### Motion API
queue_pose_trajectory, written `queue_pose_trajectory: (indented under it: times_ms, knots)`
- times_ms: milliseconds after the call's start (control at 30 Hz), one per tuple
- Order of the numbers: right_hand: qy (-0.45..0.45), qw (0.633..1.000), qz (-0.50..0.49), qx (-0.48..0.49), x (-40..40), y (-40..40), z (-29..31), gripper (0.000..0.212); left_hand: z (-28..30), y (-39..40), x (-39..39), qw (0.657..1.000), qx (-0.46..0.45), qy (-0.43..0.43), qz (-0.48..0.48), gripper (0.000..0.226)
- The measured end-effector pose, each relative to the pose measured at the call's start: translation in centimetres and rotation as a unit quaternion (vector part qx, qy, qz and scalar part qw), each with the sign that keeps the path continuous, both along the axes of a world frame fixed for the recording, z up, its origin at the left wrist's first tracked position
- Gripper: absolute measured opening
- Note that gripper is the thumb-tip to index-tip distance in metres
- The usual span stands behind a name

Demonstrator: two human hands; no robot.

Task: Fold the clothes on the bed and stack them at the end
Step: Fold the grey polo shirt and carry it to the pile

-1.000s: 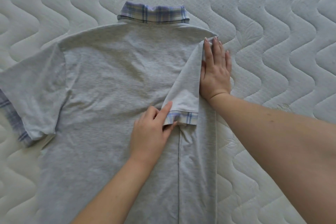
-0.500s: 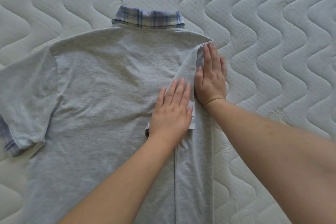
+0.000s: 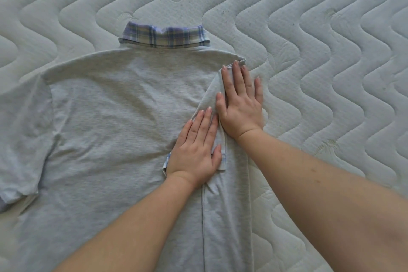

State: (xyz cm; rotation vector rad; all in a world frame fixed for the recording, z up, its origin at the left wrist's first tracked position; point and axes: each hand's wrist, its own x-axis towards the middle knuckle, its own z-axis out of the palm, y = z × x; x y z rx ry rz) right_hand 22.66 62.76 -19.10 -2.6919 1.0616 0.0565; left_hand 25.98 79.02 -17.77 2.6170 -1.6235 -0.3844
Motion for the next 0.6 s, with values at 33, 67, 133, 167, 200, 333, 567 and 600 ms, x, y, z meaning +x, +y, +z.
queue_pose_trajectory:
  times_ms: [33,67,133,167,200,333,567,600]
  knots:
    - [0.005,1.0,0.0,-0.002,0.1,0.0,-0.1,0.061,-0.1,-0.1,0.0,1.0,-0.001,0.001,0.001,0.069]
    - [0.009,1.0,0.001,-0.002,0.1,-0.1,-0.1,0.061,-0.2,-0.1,0.0,1.0,-0.001,0.002,0.002,0.069]
    - [0.015,1.0,0.002,-0.001,0.1,-0.2,-0.3,0.06,-0.3,-0.1,0.0,1.0,0.005,0.003,0.001,0.07]
    - [0.018,1.0,0.003,-0.002,0.1,-0.2,-0.3,0.06,-0.5,-0.2,-0.1,1.0,0.005,0.002,0.0,0.071]
    - [0.022,1.0,0.004,-0.003,0.2,-0.1,-0.3,0.06,-0.6,-0.2,-0.1,1.0,0.007,0.0,0.001,0.071]
    - [0.044,0.999,0.016,0.009,0.3,-0.6,0.1,0.06,-0.6,-0.2,0.0,1.0,0.021,0.0,0.002,0.071]
    - [0.088,0.995,0.039,0.01,-2.3,-1.5,3.5,0.063,0.0,-0.5,0.8,0.998,0.049,0.04,0.002,0.069]
    - [0.084,0.996,0.032,0.01,-3.1,-1.0,4.3,0.061,0.3,-0.6,1.0,0.997,0.054,0.055,0.001,0.069]
